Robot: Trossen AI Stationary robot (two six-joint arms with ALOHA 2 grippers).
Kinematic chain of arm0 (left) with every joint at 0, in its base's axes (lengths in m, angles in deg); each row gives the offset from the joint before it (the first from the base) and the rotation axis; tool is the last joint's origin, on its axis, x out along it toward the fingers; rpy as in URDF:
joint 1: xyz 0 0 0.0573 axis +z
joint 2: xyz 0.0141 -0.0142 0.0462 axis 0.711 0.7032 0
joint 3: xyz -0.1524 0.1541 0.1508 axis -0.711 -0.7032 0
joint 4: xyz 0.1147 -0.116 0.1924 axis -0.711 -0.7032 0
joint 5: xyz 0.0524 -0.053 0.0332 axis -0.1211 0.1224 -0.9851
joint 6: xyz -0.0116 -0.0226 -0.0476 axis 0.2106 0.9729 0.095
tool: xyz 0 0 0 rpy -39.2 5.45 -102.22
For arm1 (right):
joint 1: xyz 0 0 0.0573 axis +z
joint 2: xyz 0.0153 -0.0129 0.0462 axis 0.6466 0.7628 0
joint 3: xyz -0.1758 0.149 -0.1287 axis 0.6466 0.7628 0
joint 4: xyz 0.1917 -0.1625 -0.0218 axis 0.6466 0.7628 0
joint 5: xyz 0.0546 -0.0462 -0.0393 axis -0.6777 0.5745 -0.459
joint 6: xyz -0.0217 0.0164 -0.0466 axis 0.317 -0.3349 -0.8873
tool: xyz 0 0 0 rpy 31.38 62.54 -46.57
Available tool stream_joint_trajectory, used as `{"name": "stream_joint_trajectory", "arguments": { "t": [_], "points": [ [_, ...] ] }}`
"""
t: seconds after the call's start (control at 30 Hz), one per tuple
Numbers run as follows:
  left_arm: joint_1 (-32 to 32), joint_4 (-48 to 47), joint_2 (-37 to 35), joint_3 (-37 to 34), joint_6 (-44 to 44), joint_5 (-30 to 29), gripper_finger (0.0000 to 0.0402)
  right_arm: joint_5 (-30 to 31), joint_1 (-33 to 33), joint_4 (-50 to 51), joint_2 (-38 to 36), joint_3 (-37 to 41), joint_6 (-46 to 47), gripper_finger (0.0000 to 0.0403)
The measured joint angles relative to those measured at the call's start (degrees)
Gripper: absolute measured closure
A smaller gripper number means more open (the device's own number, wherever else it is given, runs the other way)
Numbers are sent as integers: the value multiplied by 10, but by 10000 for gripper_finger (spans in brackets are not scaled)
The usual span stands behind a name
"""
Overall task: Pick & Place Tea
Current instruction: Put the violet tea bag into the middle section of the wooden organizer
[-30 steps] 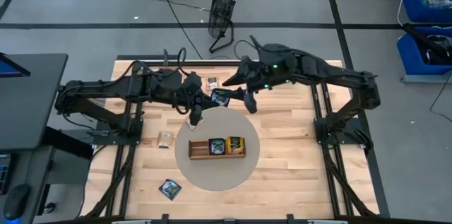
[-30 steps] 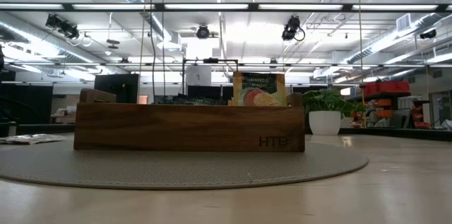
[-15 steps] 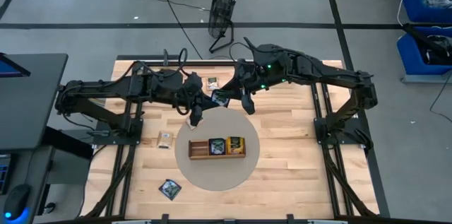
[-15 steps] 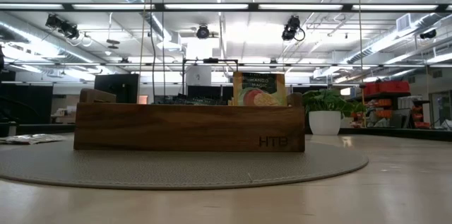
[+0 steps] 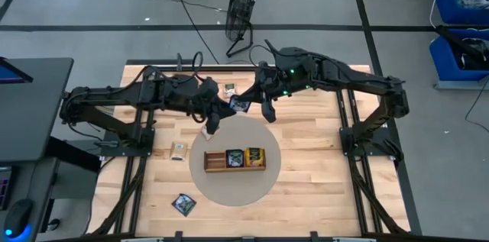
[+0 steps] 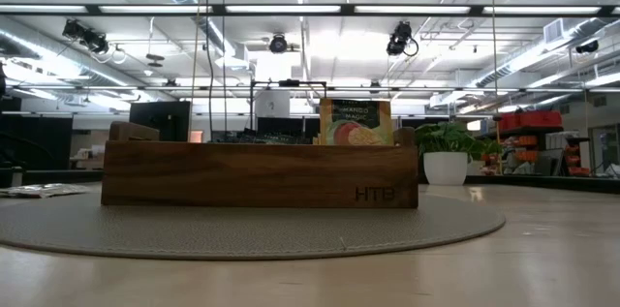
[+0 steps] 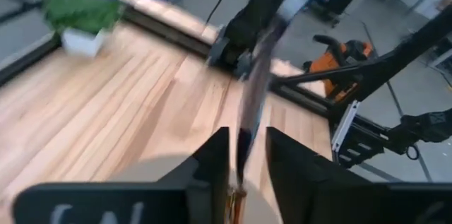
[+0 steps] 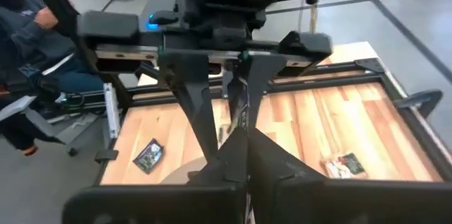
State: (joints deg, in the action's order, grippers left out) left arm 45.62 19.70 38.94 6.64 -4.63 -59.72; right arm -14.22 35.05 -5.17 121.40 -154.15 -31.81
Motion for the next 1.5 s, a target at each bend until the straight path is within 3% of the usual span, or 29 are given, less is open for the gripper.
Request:
{"name": "stream_joint_trajectory", "arguments": {
  "t": [0.27, 0.4, 0.63, 0.97, 1.23, 1.5],
  "points": [
    [28, -105, 0, 0, 20, 42, 202, 36, -2, 42, -18, 0, 0, 401],
    [31, -135, -7, 0, 24, 18, 178, 54, 0, 72, -18, 0, 0, 402],
    [14, -125, -52, 0, -4, -89, 188, 91, 28, 82, -10, 1, 4, 402],
    [-19, -81, -140, 0, -89, -93, 221, 93, 72, -52, 11, 112, 23, 403],
    [-22, -86, -200, 0, -90, -98, 225, 94, 89, -177, 15, 258, 26, 403],
    [-21, -96, -233, 0, -81, -110, 225, 121, 117, -275, 15, 348, 22, 403]
  ]
}}
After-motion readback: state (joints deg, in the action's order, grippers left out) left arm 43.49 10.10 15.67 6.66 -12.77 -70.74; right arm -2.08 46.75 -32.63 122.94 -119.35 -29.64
